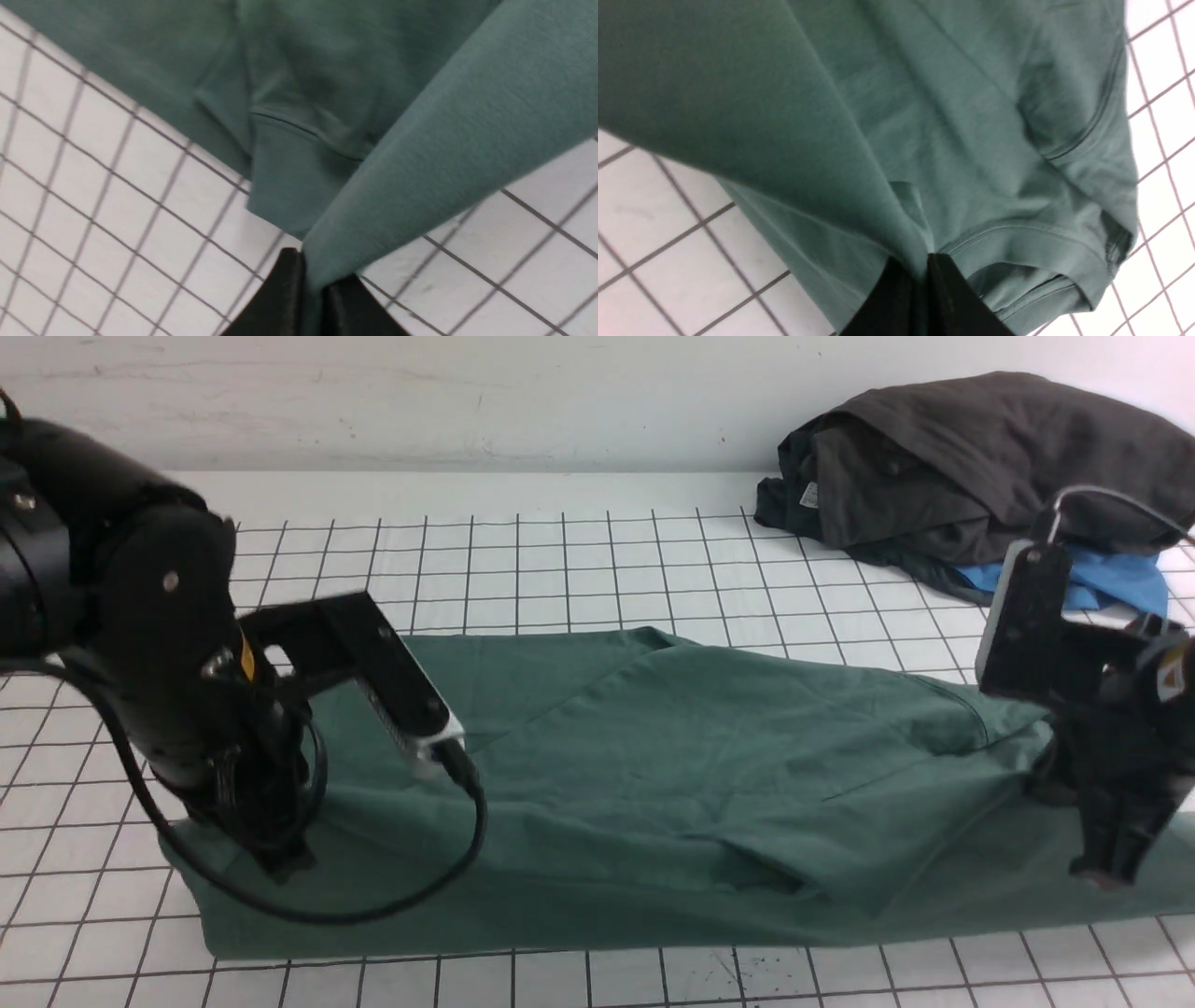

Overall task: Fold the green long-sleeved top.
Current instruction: Use both arms to drag the lower edge of the fabric forward and fold it over the upper edge

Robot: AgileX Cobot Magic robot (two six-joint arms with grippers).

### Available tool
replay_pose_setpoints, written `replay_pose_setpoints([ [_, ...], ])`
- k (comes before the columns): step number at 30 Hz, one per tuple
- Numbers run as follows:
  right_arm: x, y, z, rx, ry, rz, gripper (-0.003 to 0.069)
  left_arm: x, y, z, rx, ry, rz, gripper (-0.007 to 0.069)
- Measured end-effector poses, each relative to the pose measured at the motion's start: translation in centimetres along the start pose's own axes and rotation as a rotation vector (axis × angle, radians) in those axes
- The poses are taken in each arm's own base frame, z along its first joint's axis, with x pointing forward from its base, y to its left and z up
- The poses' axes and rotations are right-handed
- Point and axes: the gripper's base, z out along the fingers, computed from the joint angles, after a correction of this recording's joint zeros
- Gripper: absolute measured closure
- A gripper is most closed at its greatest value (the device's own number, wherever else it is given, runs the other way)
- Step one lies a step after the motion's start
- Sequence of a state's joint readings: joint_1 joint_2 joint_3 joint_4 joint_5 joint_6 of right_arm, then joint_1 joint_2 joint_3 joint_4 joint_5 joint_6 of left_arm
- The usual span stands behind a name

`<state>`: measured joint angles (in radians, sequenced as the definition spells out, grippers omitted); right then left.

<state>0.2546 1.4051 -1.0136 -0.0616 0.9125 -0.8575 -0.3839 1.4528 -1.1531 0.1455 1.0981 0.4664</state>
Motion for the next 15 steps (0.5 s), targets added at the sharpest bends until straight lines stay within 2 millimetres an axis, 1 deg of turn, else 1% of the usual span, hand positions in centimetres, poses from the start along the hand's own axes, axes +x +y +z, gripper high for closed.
replay_pose_setpoints([
  [1, 0.0, -0.2, 0.0, -0.001, -0.001, 0.005, 0.0648, 0.0, 0.1, 0.1, 0.001, 0.004, -0.003, 0.0611],
  [3, -0.7, -2.1, 0.4, -0.004, -0.012, 0.03, 0.0648, -1.0, 2.1, -0.2, -0.019, -0.021, -0.024, 0.0611],
  [4, -1.0, -2.8, 0.5, 0.001, -0.017, 0.04, 0.0648, -1.4, 2.9, -0.2, -0.023, -0.027, -0.029, 0.0611],
  [5, -1.1, -3.1, 0.8, -0.006, -0.013, 0.045, 0.0648, -1.7, 3.3, -0.3, -0.027, -0.035, -0.029, 0.0611],
  [6, -1.6, -4.3, 1.1, -0.003, -0.016, 0.054, 0.0648, -2.4, 4.4, 0.2, -0.027, -0.032, -0.034, 0.0611],
  [9, -2.7, -6.3, 2.7, -0.018, -0.006, 0.067, 0.0648, -4.1, 6.4, 1.3, -0.035, -0.034, -0.032, 0.0611],
  [10, -2.8, -6.4, 2.8, -0.019, -0.006, 0.067, 0.0648, -4.1, 6.4, 1.6, -0.031, -0.028, -0.033, 0.0611],
  [13, -4.2, -8.7, 4.6, -0.019, -0.007, 0.077, 0.0648, -5.8, 8.8, 3.5, -0.037, -0.021, -0.042, 0.0611],
  [14, -4.5, -9.4, 4.9, -0.01, -0.012, 0.079, 0.0648, -6.0, 9.3, 4.1, -0.035, -0.015, -0.046, 0.0611],
  [15, -4.5, -9.3, 5.2, -0.015, -0.008, 0.079, 0.0648, -6.1, 9.4, 4.0, -0.039, -0.02, -0.046, 0.0611],
])
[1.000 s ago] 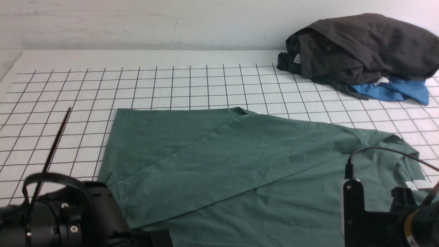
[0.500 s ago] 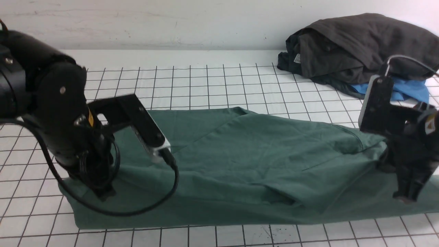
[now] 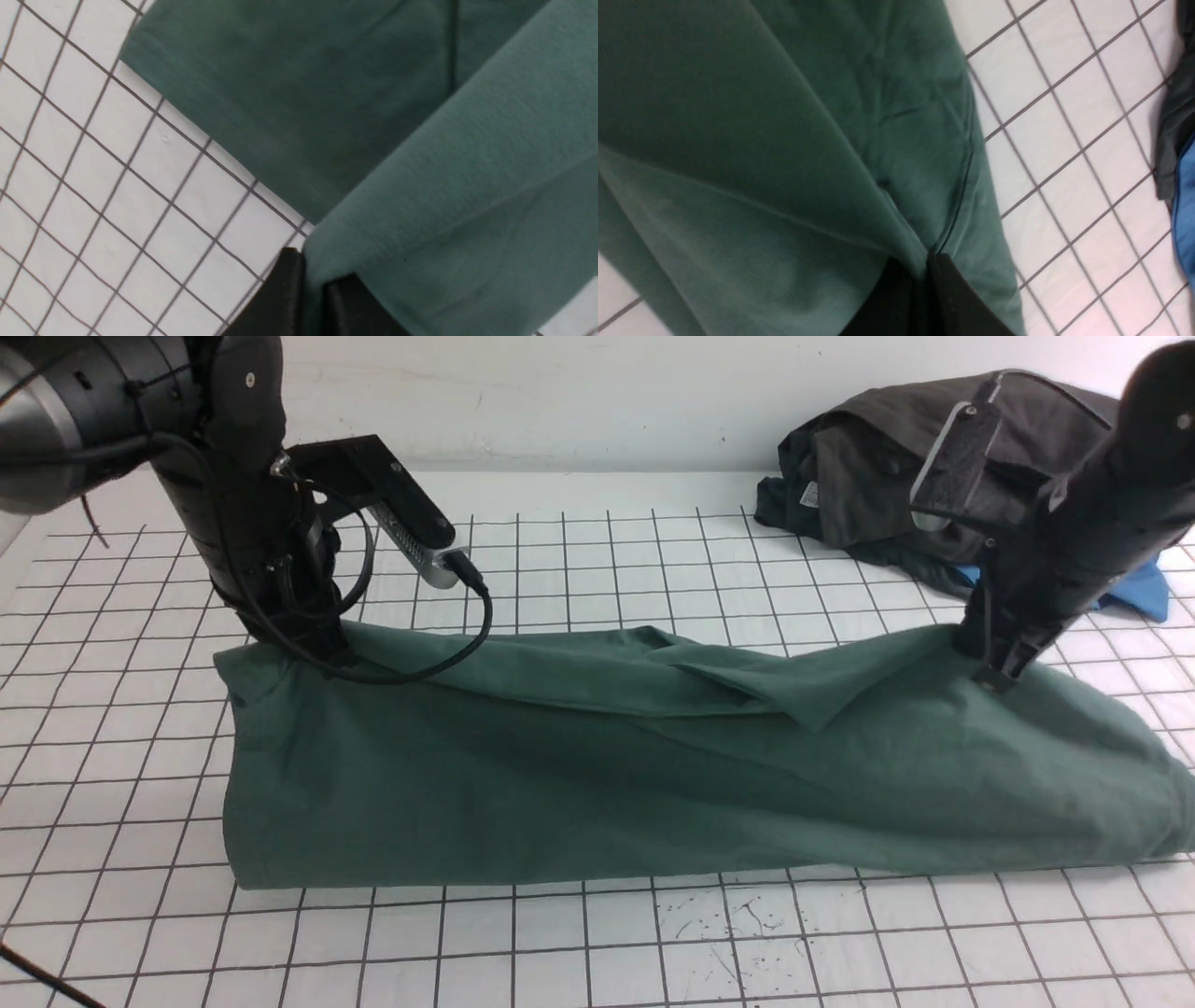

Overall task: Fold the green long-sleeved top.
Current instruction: Use both arms to drag the lower edge of the fabric forward and fold it over the upper edge

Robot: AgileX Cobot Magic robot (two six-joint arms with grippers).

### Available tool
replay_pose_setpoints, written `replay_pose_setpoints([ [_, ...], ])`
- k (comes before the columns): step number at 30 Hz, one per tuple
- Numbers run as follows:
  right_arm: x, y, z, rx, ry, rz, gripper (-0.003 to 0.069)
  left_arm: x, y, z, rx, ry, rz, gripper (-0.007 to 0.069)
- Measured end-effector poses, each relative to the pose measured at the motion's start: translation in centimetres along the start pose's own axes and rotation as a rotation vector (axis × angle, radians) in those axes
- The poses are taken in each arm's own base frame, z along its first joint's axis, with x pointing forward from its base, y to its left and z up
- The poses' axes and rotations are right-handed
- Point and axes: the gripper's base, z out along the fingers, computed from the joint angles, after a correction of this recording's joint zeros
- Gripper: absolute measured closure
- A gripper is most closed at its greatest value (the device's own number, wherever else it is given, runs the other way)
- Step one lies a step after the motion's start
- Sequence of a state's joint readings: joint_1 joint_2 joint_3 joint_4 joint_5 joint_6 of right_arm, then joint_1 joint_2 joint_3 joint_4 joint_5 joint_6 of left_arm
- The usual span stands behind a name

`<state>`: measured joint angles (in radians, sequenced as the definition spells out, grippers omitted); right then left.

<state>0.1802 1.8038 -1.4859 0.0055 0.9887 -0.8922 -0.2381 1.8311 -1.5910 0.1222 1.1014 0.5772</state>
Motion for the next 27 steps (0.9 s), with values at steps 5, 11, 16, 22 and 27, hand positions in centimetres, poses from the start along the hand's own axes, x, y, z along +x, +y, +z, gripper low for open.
replay_pose_setpoints([
  [5, -1.2, -2.8, 3.3, 0.007, 0.003, 0.018, 0.0648, -1.5, 2.9, 3.3, -0.007, 0.008, -0.034, 0.0611],
  [11, -1.3, -3.7, 7.9, -0.027, 0.033, 0.03, 0.0648, -2.7, 4.3, 7.3, -0.015, 0.0, -0.025, 0.0611],
  [16, -0.6, -3.7, 11.0, -0.045, 0.051, 0.08, 0.0648, -3.1, 4.5, 10.3, -0.017, -0.011, -0.019, 0.0608],
  [22, -0.6, -3.9, 12.4, -0.022, 0.019, 0.173, 0.0616, -3.3, 4.5, 11.8, -0.025, -0.021, -0.018, 0.0543],
  [27, -0.9, -5.0, 12.5, 0.068, -0.061, 0.309, 0.0492, -3.1, 5.3, 12.3, -0.055, -0.05, -0.095, 0.0426],
])
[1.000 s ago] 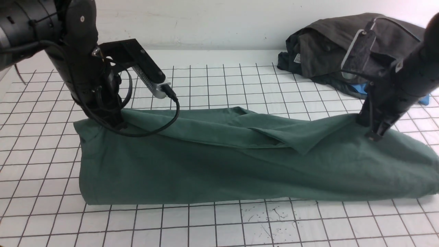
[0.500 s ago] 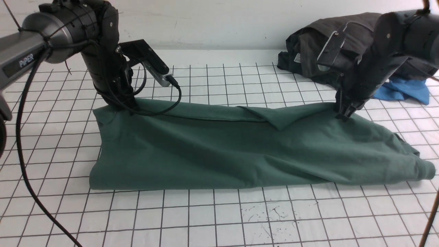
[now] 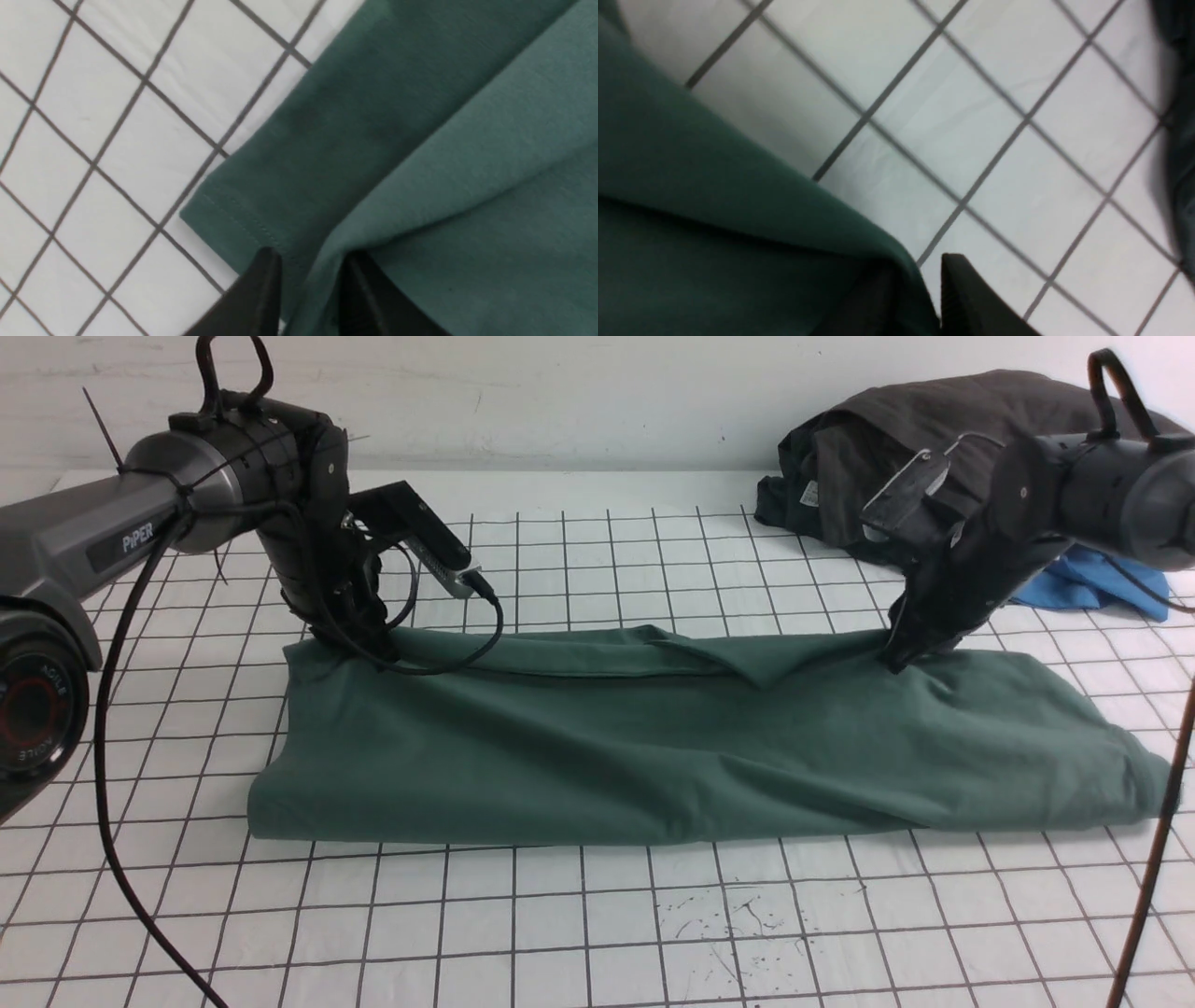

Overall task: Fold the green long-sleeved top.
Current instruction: Use both arms to drag the lower edge of the fabric forward and fold it over the upper edge

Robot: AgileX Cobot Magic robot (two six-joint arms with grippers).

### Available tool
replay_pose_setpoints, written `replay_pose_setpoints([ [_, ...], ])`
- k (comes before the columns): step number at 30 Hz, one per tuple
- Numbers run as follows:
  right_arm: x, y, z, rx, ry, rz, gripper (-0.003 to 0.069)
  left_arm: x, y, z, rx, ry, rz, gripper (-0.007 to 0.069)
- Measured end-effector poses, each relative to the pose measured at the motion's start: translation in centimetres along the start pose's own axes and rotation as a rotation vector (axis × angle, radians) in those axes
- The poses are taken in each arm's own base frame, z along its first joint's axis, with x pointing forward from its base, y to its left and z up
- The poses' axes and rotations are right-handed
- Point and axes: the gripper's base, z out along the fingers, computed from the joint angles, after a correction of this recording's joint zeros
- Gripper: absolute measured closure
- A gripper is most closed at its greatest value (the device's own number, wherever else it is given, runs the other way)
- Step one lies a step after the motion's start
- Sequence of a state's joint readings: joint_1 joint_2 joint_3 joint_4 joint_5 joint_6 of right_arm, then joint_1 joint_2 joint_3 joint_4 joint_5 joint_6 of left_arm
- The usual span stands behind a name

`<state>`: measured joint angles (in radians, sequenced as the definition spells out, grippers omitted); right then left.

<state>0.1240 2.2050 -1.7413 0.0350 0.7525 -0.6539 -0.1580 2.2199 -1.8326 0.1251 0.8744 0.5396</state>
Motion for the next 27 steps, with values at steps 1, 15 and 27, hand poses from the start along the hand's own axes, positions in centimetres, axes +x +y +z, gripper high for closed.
replay_pose_setpoints([
  [1, -0.1, -0.2, 0.0, 0.015, -0.018, 0.037, 0.0466, 0.1, 0.3, 0.0, -0.009, -0.009, -0.022, 0.0404],
  [15, -0.3, -0.8, -2.4, 0.011, -0.019, 0.34, 0.0298, 0.7, 4.1, -2.2, -0.111, -0.002, -0.395, 0.0275],
  [27, -4.7, 7.6, -0.7, -0.181, -0.065, 0.12, 0.0605, -1.1, 2.6, -4.5, -0.025, 0.034, -0.356, 0.0547],
])
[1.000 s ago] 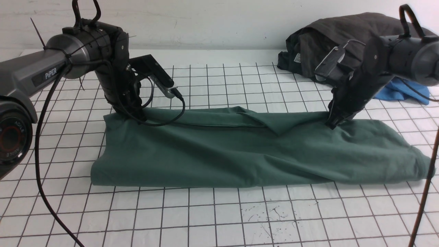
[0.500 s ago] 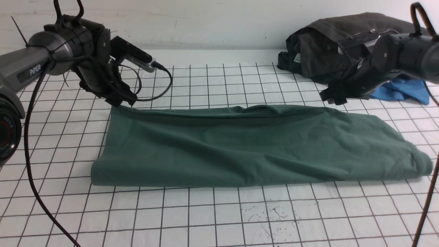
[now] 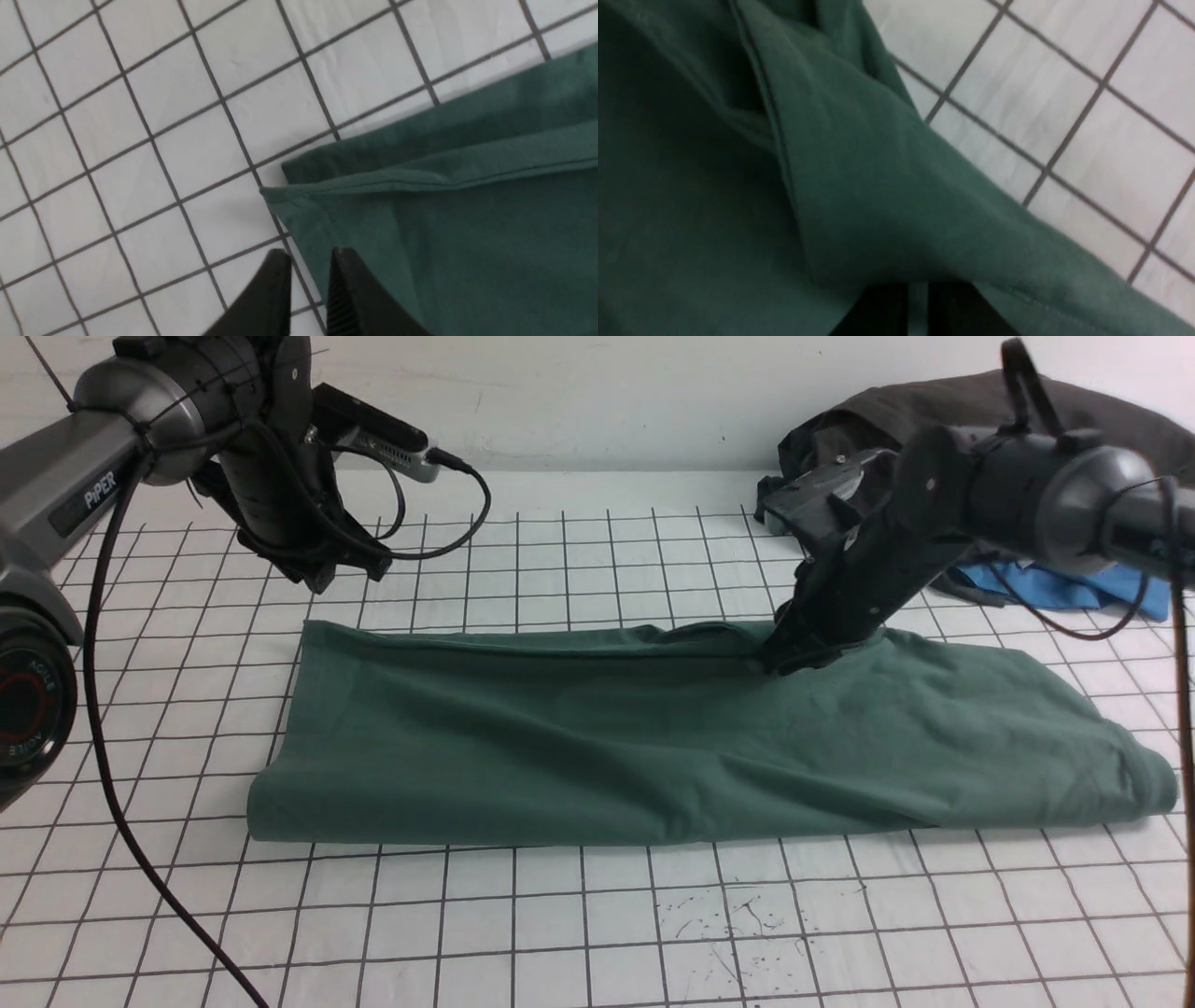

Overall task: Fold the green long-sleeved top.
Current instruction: Use both arms to drag the lower edge of the fabric forward and fold it over the upper edge, then use the right arm to clamp the right edge of the fabric

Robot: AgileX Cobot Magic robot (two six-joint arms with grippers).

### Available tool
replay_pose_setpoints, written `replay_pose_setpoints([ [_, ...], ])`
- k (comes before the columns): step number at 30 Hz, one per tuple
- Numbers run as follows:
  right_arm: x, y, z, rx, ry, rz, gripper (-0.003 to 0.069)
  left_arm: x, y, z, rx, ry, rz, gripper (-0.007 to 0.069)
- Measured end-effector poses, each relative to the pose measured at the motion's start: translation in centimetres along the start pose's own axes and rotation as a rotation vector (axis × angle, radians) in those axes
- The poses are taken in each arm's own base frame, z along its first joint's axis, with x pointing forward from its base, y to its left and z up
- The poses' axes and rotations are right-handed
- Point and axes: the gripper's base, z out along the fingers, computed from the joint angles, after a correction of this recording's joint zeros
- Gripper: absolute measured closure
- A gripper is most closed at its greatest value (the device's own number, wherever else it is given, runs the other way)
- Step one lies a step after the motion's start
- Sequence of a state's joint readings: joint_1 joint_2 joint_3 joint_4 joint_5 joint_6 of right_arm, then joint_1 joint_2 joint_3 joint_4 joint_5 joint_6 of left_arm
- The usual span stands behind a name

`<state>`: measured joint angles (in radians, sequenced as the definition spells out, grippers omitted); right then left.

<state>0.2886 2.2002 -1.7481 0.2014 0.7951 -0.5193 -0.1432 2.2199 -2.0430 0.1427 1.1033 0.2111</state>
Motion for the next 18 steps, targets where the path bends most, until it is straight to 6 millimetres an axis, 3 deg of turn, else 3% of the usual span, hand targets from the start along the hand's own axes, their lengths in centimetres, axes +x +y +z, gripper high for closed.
replay_pose_setpoints([
  [4, -0.6, -0.7, 1.2, 0.06, -0.108, 0.112, 0.0649, 0.2, -0.1, 0.0, 0.011, 0.02, 0.018, 0.0617],
  [13, -0.7, -4.1, 1.5, 0.154, -0.282, 0.344, 0.0657, 0.3, -0.2, 0.0, 0.021, 0.038, 0.037, 0.0632],
  [16, -0.8, -5.5, -0.4, 0.152, -0.256, 0.368, 0.0657, 0.4, -0.2, 0.0, 0.023, 0.044, 0.037, 0.0632],
  [17, -1.2, -6.0, -2.5, 0.145, -0.238, 0.369, 0.0657, 0.5, -0.3, 0.0, 0.025, 0.052, 0.037, 0.0632],
  [18, -1.3, -6.2, -2.6, 0.148, -0.242, 0.367, 0.0657, 0.5, -0.3, 0.0, 0.026, 0.055, 0.038, 0.0632],
])
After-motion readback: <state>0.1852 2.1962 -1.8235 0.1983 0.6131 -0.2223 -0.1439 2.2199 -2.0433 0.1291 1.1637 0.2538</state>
